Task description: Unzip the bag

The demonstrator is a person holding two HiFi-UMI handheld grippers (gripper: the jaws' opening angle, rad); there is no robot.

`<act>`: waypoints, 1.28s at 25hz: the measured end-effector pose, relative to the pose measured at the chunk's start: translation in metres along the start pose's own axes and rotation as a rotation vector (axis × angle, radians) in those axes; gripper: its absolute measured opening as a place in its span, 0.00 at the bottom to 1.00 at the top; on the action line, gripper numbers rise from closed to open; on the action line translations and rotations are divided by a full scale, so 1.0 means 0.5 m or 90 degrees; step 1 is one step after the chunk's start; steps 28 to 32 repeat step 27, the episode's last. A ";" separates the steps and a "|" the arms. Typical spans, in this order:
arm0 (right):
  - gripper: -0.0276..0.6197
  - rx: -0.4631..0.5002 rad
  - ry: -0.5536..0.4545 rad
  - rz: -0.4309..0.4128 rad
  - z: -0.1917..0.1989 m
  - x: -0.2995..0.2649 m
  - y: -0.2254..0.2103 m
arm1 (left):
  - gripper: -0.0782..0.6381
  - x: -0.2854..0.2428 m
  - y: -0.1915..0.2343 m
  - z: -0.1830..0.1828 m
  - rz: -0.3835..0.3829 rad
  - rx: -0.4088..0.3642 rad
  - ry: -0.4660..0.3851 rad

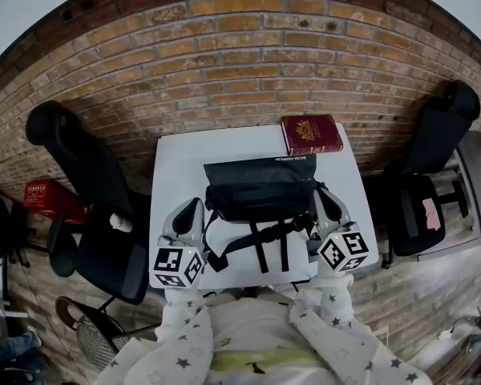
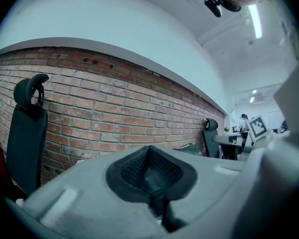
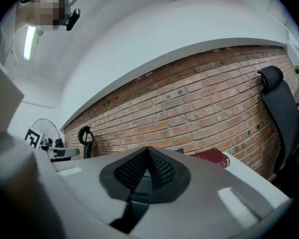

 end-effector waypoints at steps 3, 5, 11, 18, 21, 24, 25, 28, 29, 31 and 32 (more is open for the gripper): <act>0.05 0.014 -0.001 0.003 -0.007 -0.004 0.001 | 0.11 -0.001 0.000 -0.010 -0.002 -0.005 -0.007; 0.05 0.014 -0.005 0.000 -0.009 -0.006 0.000 | 0.11 0.000 0.002 -0.012 -0.007 -0.006 -0.009; 0.05 0.013 -0.013 -0.006 -0.012 -0.003 -0.003 | 0.11 -0.001 0.000 -0.010 -0.018 -0.008 -0.009; 0.05 0.013 -0.020 0.000 -0.017 0.007 -0.011 | 0.11 -0.003 -0.007 -0.009 -0.020 -0.010 -0.005; 0.05 0.016 -0.020 0.015 -0.018 0.011 -0.020 | 0.11 -0.004 -0.007 -0.009 -0.025 -0.007 -0.003; 0.05 0.015 -0.024 0.022 -0.018 0.015 -0.026 | 0.11 -0.004 -0.008 -0.009 -0.028 -0.006 -0.003; 0.05 0.015 -0.025 0.022 -0.017 0.015 -0.026 | 0.11 -0.004 -0.008 -0.008 -0.030 -0.007 -0.003; 0.05 0.015 -0.026 0.022 -0.017 0.016 -0.027 | 0.11 -0.003 -0.007 -0.008 -0.033 -0.007 -0.004; 0.05 0.015 -0.026 0.022 -0.017 0.016 -0.027 | 0.11 -0.003 -0.007 -0.008 -0.033 -0.007 -0.004; 0.05 0.015 -0.026 0.022 -0.017 0.016 -0.027 | 0.11 -0.003 -0.007 -0.008 -0.033 -0.007 -0.004; 0.05 0.015 -0.026 0.022 -0.017 0.016 -0.027 | 0.11 -0.003 -0.007 -0.008 -0.033 -0.007 -0.004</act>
Point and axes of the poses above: the fingertips, and each gripper's own axes: x backward along the fingers, y to its left, z out of its underside, the point moved 7 cm from there along x, backward along the fingers, and after that the axes turned 5 degrees about -y, right-handed, at the moved point
